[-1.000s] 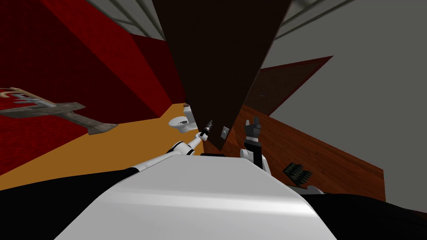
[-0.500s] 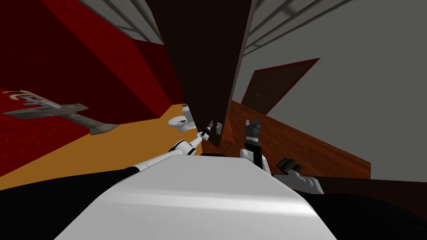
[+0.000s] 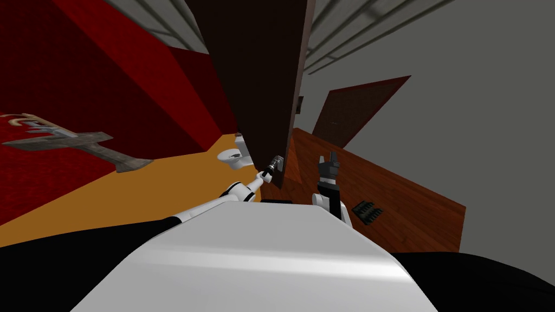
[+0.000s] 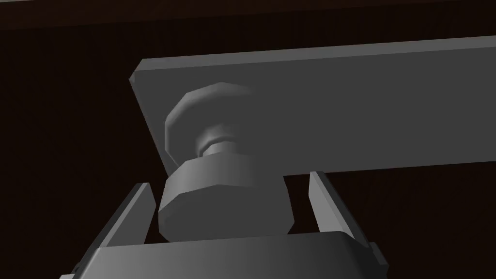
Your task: Push the door open
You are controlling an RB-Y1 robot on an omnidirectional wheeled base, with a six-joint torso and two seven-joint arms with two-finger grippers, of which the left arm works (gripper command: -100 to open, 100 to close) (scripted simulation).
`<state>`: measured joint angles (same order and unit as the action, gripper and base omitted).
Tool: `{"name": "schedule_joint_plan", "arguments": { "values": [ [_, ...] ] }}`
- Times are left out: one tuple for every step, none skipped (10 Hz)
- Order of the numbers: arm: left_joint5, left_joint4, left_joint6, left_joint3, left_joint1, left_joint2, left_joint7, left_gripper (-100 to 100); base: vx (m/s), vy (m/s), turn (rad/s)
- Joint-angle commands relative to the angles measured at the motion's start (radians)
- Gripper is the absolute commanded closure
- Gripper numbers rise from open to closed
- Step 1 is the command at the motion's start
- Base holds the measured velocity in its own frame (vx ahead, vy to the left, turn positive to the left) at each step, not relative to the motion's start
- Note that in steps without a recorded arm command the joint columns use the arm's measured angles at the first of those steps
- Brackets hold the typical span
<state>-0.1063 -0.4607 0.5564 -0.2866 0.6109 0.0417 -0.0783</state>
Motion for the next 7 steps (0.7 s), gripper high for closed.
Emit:
{"name": "schedule_joint_plan", "arguments": {
  "values": [
    [0.001,0.005,0.001,0.001,0.005,0.006,-0.002,-100,-0.14,-0.133,-0.043],
    [0.001,0.007,0.002,0.001,0.006,0.008,-0.003,-100,-0.148,-0.124,-0.033],
    [0.001,0.005,-0.001,0.001,0.005,0.006,-0.002,-100,-0.066,-0.06,-0.003],
    [0.001,0.007,0.002,0.001,0.006,-0.031,-0.003,-100,-0.01,-0.008,-0.004],
    [0.001,-0.003,0.002,0.001,0.006,-0.031,-0.003,-100,0.003,0.009,0.01],
    [0.001,0.007,0.003,0.0,0.006,-0.057,-0.003,-100,0.021,0.028,-0.004],
    [0.001,0.007,0.003,0.0,0.006,-0.057,-0.003,-100,0.023,0.032,-0.003]
  ]
}}
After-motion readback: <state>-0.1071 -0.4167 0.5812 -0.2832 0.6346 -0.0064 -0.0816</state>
